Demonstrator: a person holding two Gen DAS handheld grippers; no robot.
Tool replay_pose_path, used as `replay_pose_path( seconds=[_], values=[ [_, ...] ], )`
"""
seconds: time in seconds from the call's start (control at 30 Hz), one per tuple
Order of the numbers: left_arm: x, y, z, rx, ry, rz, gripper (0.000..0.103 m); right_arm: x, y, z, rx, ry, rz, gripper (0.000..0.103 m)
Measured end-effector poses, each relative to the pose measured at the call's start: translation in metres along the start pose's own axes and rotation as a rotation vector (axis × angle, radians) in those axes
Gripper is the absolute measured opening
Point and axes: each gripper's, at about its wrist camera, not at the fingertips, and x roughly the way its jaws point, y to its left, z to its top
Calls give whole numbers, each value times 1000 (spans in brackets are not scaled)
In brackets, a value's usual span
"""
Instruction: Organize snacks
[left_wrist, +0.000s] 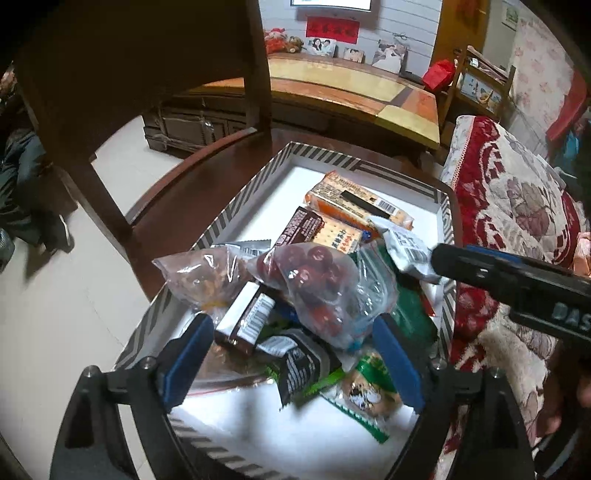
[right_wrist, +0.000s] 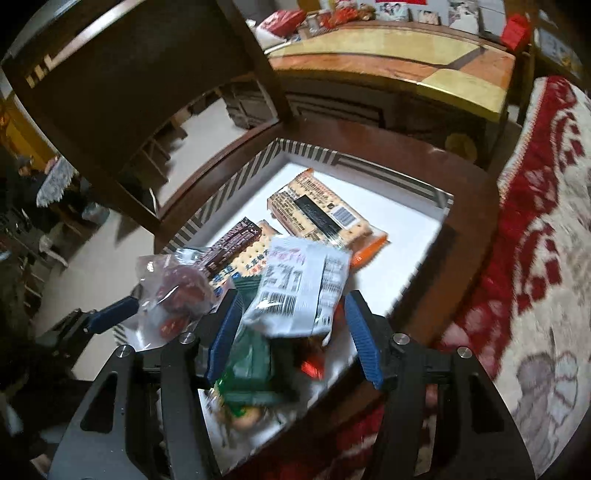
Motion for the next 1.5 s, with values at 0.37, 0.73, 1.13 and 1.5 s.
replay_pose_path(
  seconds=[0.37, 0.73, 1.13, 1.5],
  values=[
    [-50, -15, -18, 28, -99, 29, 99, -68, 0, -64, -7, -151, -98, 58],
    [-54, -32, -41, 43, -60, 12, 99, -77, 2, -108, -3, -153, -116, 58],
    [-55, -34, -43, 43, -65, -8, 99, -77, -2, -112, 10, -129, -126, 58],
    [-54, -32, -43, 42, -78, -23, 99, -75, -1, -111, 13, -121, -120, 58]
  ],
)
